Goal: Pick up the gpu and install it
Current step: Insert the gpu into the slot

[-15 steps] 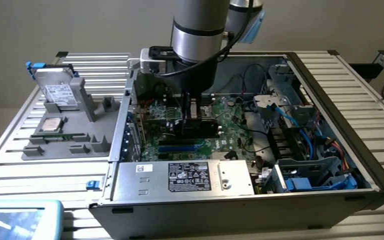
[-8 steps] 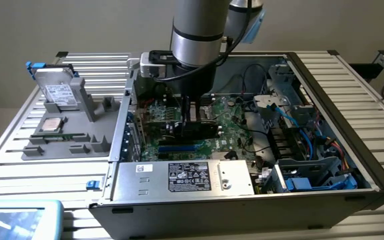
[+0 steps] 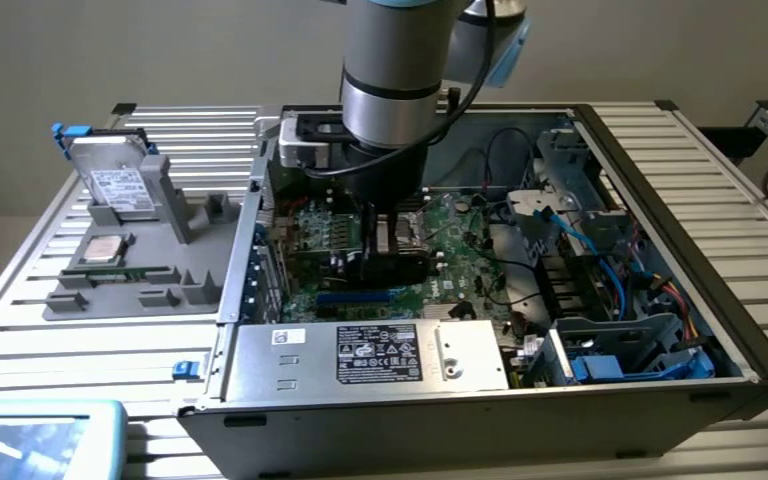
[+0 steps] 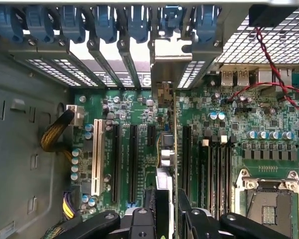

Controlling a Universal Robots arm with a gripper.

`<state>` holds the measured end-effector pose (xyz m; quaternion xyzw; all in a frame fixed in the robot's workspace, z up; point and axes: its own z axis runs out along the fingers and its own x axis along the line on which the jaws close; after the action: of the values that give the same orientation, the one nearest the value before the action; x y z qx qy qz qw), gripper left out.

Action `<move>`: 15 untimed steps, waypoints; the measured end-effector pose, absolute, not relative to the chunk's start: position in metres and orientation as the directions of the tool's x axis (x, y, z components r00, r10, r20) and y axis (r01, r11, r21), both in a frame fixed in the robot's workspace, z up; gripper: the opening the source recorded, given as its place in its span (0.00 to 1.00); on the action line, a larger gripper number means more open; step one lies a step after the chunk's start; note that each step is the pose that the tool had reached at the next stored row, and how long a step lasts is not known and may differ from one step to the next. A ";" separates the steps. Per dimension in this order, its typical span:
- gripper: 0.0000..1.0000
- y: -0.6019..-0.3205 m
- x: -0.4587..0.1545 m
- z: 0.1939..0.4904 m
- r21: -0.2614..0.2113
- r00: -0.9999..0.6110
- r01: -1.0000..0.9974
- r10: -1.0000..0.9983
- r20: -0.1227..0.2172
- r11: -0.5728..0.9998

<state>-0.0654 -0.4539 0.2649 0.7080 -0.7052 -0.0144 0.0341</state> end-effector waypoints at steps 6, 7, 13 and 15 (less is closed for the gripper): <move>0.28 -0.454 -0.068 0.263 0.069 0.005 -0.998 -1.000 0.028 -0.003; 0.28 -0.454 -0.068 0.263 0.069 0.005 -0.998 -1.000 0.028 -0.003; 0.28 -0.454 -0.069 0.261 0.070 0.005 -0.998 -1.000 0.028 -0.003; 0.28 -0.454 -0.069 0.260 0.074 0.004 -0.997 -1.000 0.028 -0.002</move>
<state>-0.0688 -0.4539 0.2603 0.7075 -0.7056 -0.0162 0.0359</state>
